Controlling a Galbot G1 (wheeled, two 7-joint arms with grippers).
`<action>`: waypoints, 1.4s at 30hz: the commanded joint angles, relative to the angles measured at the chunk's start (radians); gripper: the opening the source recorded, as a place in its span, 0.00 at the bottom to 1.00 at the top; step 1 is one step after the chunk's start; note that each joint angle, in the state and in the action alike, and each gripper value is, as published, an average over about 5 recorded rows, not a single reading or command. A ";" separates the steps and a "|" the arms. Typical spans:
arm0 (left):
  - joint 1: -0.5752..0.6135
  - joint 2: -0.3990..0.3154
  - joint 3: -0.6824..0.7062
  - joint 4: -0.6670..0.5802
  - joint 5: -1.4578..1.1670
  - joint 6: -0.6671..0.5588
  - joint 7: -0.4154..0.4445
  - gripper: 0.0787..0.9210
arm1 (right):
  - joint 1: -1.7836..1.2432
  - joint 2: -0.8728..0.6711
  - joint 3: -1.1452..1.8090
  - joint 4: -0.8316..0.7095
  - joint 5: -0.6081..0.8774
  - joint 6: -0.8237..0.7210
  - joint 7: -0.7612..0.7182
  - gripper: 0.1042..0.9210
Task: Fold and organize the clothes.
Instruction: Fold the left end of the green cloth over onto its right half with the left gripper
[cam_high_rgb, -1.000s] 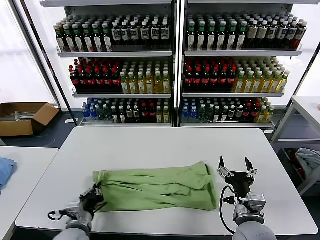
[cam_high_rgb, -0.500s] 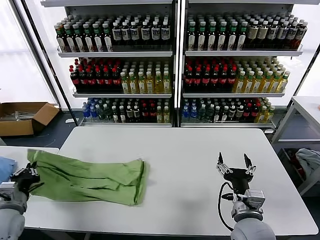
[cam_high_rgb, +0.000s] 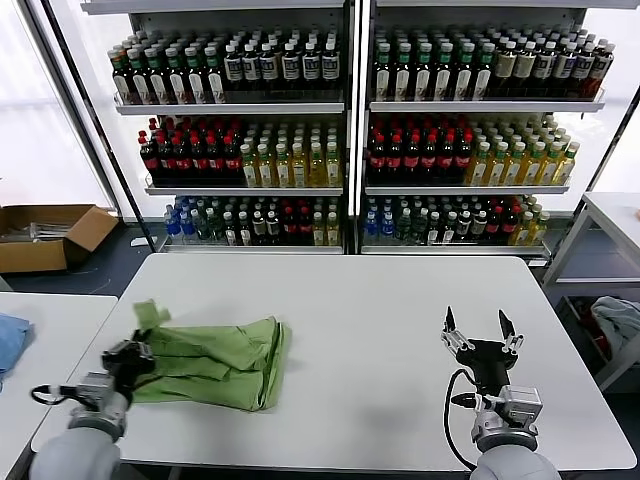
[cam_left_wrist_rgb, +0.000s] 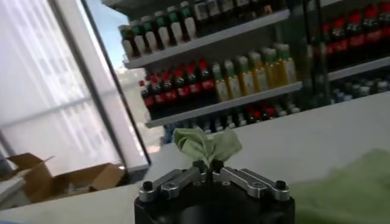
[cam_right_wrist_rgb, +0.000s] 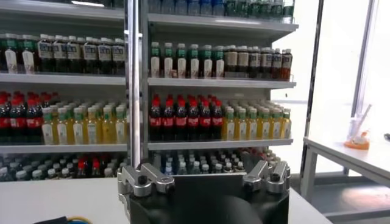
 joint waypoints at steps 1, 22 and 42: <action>-0.023 -0.156 0.352 -0.056 0.135 0.024 0.000 0.02 | -0.066 0.008 0.040 0.014 -0.004 0.014 -0.003 0.88; -0.146 -0.193 0.353 0.037 0.133 0.075 0.004 0.02 | -0.130 0.047 -0.001 0.001 -0.055 0.057 -0.012 0.88; -0.144 -0.295 0.453 0.188 0.147 -0.025 0.013 0.22 | -0.152 0.074 -0.020 0.001 -0.097 0.062 -0.013 0.88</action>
